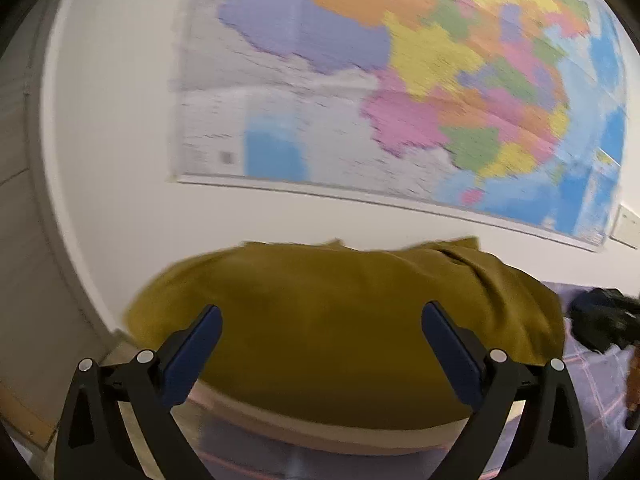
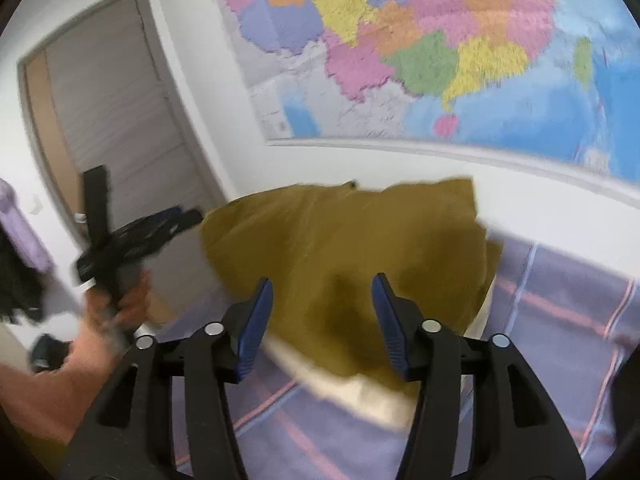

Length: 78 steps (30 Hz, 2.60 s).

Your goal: Fold large clothes

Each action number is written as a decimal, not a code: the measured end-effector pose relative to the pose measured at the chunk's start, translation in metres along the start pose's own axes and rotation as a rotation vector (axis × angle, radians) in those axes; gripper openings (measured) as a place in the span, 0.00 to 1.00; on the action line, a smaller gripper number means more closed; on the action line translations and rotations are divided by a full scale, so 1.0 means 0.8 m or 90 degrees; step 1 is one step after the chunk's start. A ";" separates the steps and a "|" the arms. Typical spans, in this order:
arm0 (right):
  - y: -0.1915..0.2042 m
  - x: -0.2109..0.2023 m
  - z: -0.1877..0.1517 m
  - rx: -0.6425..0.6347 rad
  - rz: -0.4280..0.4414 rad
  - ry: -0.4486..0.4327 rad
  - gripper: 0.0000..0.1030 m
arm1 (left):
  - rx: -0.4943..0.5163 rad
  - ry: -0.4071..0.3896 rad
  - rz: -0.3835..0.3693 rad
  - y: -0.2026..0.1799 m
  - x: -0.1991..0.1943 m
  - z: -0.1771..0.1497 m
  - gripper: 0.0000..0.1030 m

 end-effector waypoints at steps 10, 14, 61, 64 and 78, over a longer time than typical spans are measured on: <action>-0.062 0.070 -0.047 0.042 -0.067 0.083 0.48 | 0.020 0.059 -0.024 -0.071 0.057 -0.035 0.93; -0.074 0.075 -0.070 0.055 -0.061 0.089 0.47 | 0.008 0.081 -0.023 -0.070 0.073 -0.050 0.93; -0.050 0.085 0.007 0.016 -0.034 0.079 0.57 | -0.035 0.044 0.145 0.090 0.111 -0.035 0.87; -0.060 0.091 0.038 0.049 -0.019 0.067 0.56 | 0.020 0.027 0.087 0.045 0.108 -0.013 0.87; -0.087 0.177 0.008 0.063 -0.065 0.173 0.51 | 0.053 0.204 0.026 -0.029 0.236 -0.023 0.83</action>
Point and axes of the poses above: each gripper's, at about its wrist camera, not at the fingertips, and x roughly the way its jaws point, y to its left, z to its top, the point moved 5 cm from there along x, roughly the way its jaws point, and after that the axes turned 1 degree about -y, right-handed, at the moved point
